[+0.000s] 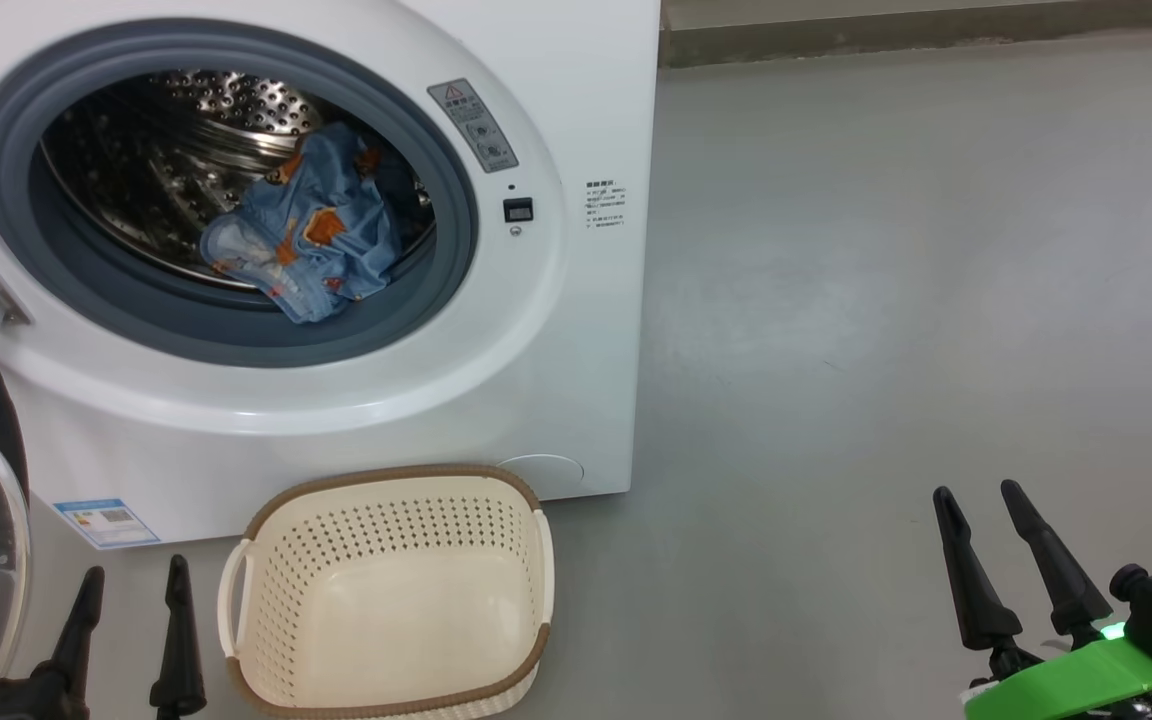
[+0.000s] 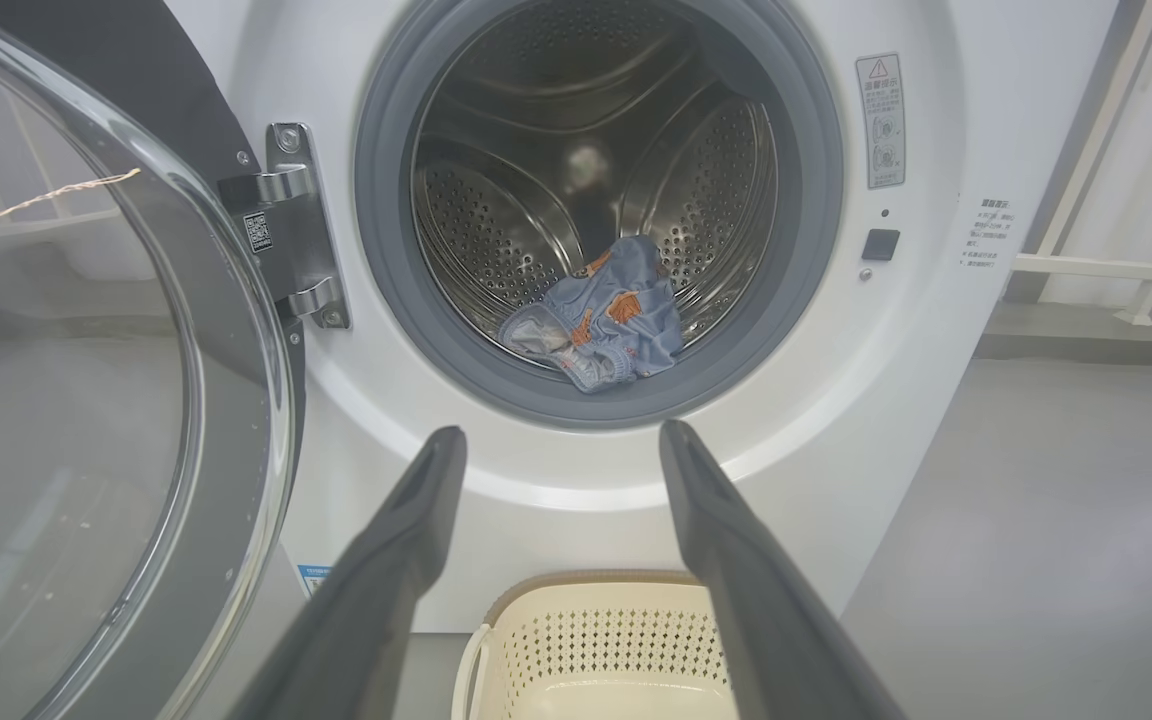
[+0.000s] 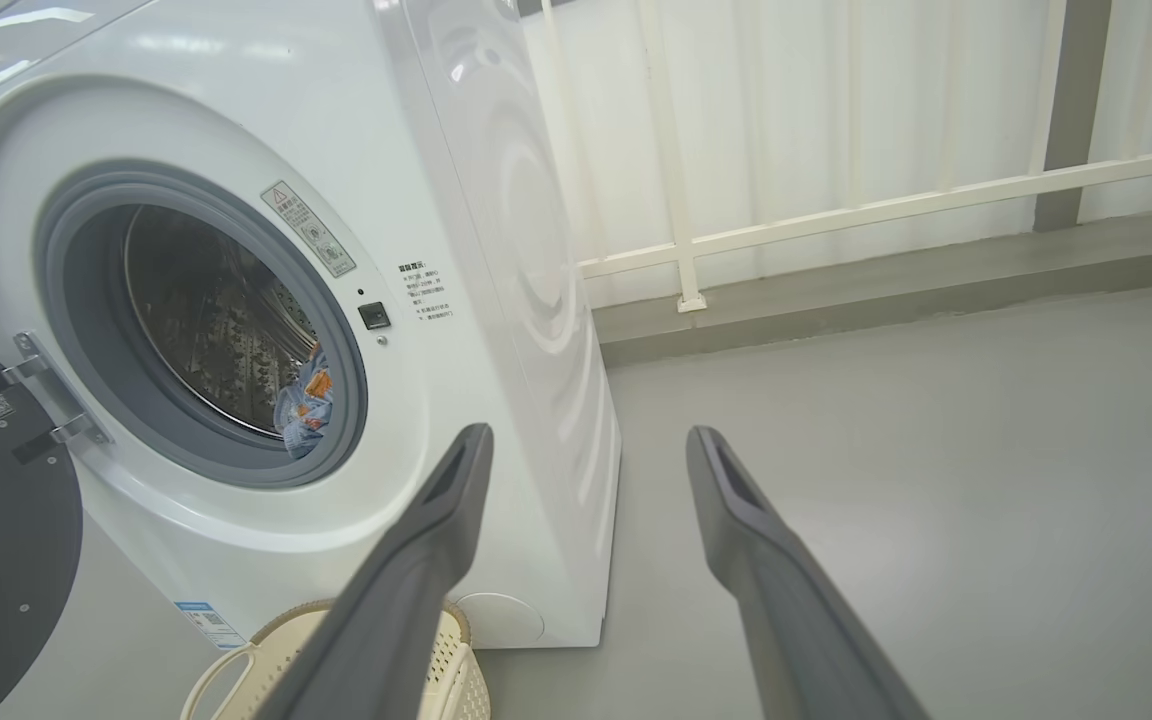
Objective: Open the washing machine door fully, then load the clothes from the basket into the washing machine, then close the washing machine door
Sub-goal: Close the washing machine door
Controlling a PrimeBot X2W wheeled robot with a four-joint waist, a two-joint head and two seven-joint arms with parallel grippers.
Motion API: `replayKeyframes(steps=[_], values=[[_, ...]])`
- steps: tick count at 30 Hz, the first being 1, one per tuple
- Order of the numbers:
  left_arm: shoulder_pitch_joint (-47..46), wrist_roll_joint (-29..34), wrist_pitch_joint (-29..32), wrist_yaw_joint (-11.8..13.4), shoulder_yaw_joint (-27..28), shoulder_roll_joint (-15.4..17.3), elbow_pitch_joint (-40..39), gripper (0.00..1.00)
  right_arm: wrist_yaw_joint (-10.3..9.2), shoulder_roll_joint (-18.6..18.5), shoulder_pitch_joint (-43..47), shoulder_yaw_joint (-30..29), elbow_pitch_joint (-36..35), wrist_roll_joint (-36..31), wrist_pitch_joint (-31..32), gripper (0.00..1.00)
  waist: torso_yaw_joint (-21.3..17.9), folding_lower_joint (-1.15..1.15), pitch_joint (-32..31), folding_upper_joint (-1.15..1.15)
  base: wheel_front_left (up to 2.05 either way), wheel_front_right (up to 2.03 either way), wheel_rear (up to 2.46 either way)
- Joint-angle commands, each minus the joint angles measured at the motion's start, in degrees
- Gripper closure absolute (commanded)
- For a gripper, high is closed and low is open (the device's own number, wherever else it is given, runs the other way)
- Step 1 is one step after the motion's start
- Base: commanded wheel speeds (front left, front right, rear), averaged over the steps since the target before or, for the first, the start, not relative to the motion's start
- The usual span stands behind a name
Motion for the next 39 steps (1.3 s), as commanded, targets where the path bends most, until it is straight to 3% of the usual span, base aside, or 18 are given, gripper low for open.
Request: replayKeyframes(steps=[1, 17, 39], values=[[0.0, -0.4, -0.3, 0.0, 1.6, 0.8, -1.9, 0.00, 0.32, -1.3, -0.1, 0.7, -1.5, 0.0, -0.4, 0.00, 0.0, 0.00, 0.0, 0.00, 0.00, 0.00, 0.00], [0.4, -0.3, -0.3, 0.0, 1.8, 0.4, -2.1, 0.00, 0.32, -1.3, 0.2, 0.8, -1.7, 0.0, -0.4, 0.00, 0.6, 0.00, 0.2, 0.00, -0.05, 0.05, 0.00], [0.8, -0.7, -0.3, 0.0, 1.4, 0.6, -3.6, 0.00, 0.32, -1.2, 0.2, 0.8, -1.7, -0.1, -0.4, 0.00, 1.2, 0.00, 0.3, 0.00, -0.92, 0.92, 0.00]])
